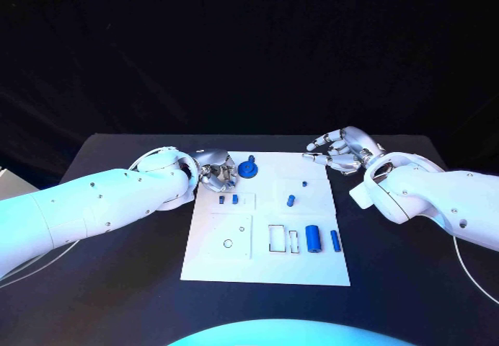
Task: Assemble the parts on the task board
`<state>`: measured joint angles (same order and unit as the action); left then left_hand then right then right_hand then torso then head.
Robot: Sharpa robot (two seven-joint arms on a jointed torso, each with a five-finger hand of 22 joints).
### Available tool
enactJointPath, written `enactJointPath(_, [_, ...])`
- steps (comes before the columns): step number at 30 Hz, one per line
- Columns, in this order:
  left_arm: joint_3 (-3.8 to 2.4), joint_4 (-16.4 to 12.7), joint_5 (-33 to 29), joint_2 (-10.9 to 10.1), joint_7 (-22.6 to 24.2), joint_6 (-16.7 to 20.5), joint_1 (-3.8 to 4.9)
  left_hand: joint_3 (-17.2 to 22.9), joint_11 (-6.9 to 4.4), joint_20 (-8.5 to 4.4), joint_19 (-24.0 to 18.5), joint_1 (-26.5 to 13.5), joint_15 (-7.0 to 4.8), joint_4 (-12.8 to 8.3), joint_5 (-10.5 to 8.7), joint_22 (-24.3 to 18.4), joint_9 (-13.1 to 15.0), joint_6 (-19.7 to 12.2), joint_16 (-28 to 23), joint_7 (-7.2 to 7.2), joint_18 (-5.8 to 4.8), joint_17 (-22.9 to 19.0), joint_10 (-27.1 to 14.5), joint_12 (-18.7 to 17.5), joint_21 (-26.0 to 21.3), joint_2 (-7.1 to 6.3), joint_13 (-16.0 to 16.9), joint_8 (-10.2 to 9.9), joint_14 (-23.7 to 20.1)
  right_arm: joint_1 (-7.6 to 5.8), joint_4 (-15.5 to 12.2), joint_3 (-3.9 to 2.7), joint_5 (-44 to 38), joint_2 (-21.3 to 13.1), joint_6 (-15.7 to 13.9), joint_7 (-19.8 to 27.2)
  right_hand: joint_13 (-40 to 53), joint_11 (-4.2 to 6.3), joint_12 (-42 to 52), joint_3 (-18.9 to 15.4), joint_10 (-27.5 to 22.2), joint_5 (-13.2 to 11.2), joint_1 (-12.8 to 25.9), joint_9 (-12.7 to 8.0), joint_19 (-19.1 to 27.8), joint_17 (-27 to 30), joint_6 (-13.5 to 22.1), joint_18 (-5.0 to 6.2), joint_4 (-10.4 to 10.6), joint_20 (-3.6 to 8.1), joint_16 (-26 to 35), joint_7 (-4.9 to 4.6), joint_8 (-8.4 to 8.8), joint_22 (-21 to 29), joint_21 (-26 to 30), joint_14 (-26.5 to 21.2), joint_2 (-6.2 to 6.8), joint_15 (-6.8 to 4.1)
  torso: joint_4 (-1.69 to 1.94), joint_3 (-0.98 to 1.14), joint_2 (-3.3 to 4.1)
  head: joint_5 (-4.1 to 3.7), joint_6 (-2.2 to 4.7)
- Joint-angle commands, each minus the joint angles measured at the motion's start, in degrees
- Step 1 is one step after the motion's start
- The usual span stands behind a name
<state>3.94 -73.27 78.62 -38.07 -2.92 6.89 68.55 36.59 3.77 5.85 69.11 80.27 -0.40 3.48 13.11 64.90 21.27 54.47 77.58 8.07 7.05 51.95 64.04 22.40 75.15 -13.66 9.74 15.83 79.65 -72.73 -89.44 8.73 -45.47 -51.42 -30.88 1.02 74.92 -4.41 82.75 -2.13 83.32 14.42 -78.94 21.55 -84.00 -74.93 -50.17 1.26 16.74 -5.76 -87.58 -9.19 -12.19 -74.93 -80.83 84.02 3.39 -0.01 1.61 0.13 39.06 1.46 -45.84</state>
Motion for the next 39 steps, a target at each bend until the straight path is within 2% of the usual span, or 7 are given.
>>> enactJointPath(1, [0.08,-0.1,-0.3,0.1,0.1,0.8,-0.16,-0.1,-0.02,-0.02,-0.3,-0.7,0.23,0.0,0.10,0.1,-0.2,-1.0,-0.1,0.06,-0.76,-0.2,0.7,-0.4,-0.3,-0.11,0.1,-0.7,-0.2,0.05,0.0,0.00,-0.3,0.0,0.3,0.4,7.9,0.10,-0.3,-0.3,-0.2,0.4,0.1,-0.1,-1.4,-8.3,0.2,1.07,-0.2,-0.25,0.2,0.10,-0.15,-8.8,0.3,4.4,-0.50,0.05,-0.02,0.04,0.04,0.03,0.01])
enactJointPath(6, [0.08,-0.2,-0.4,0.0,0.0,1.1,-0.17,-0.1,-0.05,-0.04,-0.3,-0.9,0.20,0.1,0.09,0.0,-0.3,-1.5,-0.1,0.12,-0.75,-0.3,0.9,-0.7,-0.4,-0.28,0.2,-1.1,-0.2,0.06,0.0,0.00,-0.3,0.0,-0.1,0.5,7.9,0.10,-0.3,-0.3,-0.2,0.4,0.1,-0.1,-1.4,-8.3,0.2,1.07,-0.2,-0.25,0.2,0.10,-0.15,-8.8,0.3,4.4,-0.50,0.05,-0.10,0.05,0.05,0.06,0.01])
enactJointPath(11, [0.08,-0.2,-0.5,-0.1,-0.1,1.7,-0.17,-0.1,-0.13,-0.08,-0.2,-1.1,0.14,0.2,0.10,0.1,-0.5,-2.3,-0.2,0.19,-0.76,-0.4,1.2,-1.0,-0.4,-0.56,0.4,-1.8,-0.2,0.06,0.0,0.00,-0.3,0.0,-0.3,0.4,7.8,0.09,-0.4,-0.3,-0.3,0.4,0.1,-0.1,-1.4,-8.3,0.2,1.08,-0.2,-0.24,0.3,0.09,-0.13,-8.8,0.4,4.4,-0.48,0.05,0.00,0.02,0.02,-0.02,0.03])
enactJointPath(22, [0.07,-0.3,-0.6,-0.3,-0.2,1.8,-0.18,-0.1,-0.17,-0.11,-0.1,-1.3,0.10,0.3,0.09,0.2,-0.6,-2.7,-0.2,0.24,-0.80,-0.5,1.5,-1.1,-0.3,-0.73,0.6,-2.2,-0.2,0.07,0.1,0.00,-0.3,0.0,-0.7,0.5,7.6,0.05,-0.6,-0.4,-0.5,0.4,0.1,-0.2,-1.3,-8.2,0.5,1.14,-0.2,-0.24,0.3,0.04,-0.01,-8.6,0.6,4.3,-0.39,0.07,-0.04,0.00,0.02,0.03,0.01])
enactJointPath(29, [0.07,-0.6,-0.8,-0.6,-0.2,1.3,-0.18,-0.7,-0.28,-0.15,0.1,-2.2,0.02,0.8,0.12,0.2,-0.7,-3.0,0.0,0.16,-0.83,-0.3,1.9,-1.5,-0.4,-1.53,0.9,-2.7,0.0,0.07,0.1,0.00,-0.3,0.0,-0.7,0.5,7.6,0.05,-0.6,-0.4,-0.5,0.4,0.1,-0.2,-1.3,-8.2,0.5,1.14,-0.2,-0.24,0.3,0.04,-0.01,-8.6,0.6,4.3,-0.39,0.07,-0.01,-0.02,0.02,0.04,-0.01])
enactJointPath(39, [0.04,-1.1,-1.1,-1.1,-0.2,1.4,-0.21,-1.2,-0.33,-0.18,0.1,-2.7,-0.02,1.3,0.16,0.2,-0.8,-3.7,0.0,0.13,-0.84,-0.1,2.1,-1.9,-0.4,-1.89,1.1,-3.3,0.1,0.09,0.1,0.00,-0.3,-0.1,-0.7,0.5,7.6,0.05,-0.6,-0.4,-0.5,0.4,0.1,-0.2,-1.3,-8.2,0.5,1.14,-0.2,-0.24,0.3,0.04,-0.01,-8.6,0.6,4.3,-0.39,0.07,0.01,-0.01,0.01,0.03,-0.04])
